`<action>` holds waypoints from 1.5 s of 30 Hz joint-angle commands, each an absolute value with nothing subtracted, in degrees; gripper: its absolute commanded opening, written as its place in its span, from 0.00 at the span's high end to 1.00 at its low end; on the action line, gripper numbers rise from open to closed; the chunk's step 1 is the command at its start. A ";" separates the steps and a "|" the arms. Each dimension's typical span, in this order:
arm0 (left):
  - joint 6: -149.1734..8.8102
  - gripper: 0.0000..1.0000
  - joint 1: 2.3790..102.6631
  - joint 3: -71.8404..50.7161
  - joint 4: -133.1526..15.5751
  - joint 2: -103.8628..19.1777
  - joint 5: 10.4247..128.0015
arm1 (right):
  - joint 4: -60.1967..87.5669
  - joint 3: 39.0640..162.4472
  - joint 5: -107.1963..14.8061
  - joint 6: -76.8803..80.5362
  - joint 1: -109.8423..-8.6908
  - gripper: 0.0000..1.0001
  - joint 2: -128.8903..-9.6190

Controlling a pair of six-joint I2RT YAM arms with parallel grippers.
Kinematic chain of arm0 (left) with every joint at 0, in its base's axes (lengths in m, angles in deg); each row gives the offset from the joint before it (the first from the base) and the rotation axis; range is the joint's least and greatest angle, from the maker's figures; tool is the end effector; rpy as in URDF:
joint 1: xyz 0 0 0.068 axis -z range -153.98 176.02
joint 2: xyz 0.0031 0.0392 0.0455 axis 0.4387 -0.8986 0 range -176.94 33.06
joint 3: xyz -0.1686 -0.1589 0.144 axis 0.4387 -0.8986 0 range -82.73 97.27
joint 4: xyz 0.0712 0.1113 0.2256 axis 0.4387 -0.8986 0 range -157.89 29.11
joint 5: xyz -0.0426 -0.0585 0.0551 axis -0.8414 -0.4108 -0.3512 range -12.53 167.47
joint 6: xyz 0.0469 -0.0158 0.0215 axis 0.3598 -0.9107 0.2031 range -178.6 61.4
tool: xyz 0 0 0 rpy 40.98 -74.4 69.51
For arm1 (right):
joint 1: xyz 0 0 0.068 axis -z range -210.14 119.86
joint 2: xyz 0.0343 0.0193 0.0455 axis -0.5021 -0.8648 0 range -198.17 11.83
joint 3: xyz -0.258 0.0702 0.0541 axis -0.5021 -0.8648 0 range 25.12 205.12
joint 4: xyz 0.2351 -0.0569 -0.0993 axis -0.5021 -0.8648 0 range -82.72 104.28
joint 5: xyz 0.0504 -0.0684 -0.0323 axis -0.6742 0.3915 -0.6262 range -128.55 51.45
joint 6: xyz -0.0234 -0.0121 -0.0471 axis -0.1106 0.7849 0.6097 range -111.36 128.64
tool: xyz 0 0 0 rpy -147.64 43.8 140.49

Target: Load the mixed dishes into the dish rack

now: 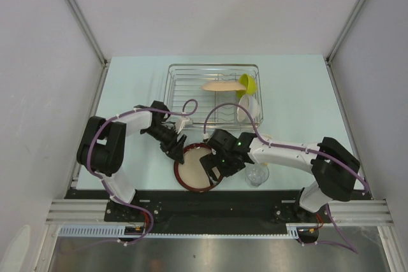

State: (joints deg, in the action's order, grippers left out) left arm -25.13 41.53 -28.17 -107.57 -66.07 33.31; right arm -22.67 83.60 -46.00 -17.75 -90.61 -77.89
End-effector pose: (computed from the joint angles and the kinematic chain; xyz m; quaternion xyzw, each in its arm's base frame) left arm 0.2596 -0.0978 0.1453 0.3804 0.8449 -0.3729 0.0488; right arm 0.1437 0.2632 0.2002 -0.2989 0.9333 0.1761 0.0933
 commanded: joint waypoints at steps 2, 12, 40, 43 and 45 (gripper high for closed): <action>-23.62 0.35 40.61 -26.31 -108.09 -66.69 33.79 | -23.69 81.64 -44.10 -14.30 -91.40 0.00 -78.61; -23.80 0.36 40.61 -26.30 -107.56 -67.31 34.23 | -17.01 79.88 -43.92 -13.24 -92.28 0.00 -82.22; -24.59 0.35 40.79 -27.01 -105.72 -71.44 30.45 | -13.50 93.59 -39.45 -14.82 -94.03 0.00 -89.43; -24.32 0.35 40.79 -27.36 -106.33 -70.74 30.80 | -10.51 93.59 -33.03 -15.00 -95.44 0.00 -88.90; -23.80 0.35 40.79 -27.27 -106.86 -70.12 30.89 | -8.14 93.50 -27.95 -14.82 -96.84 0.00 -89.16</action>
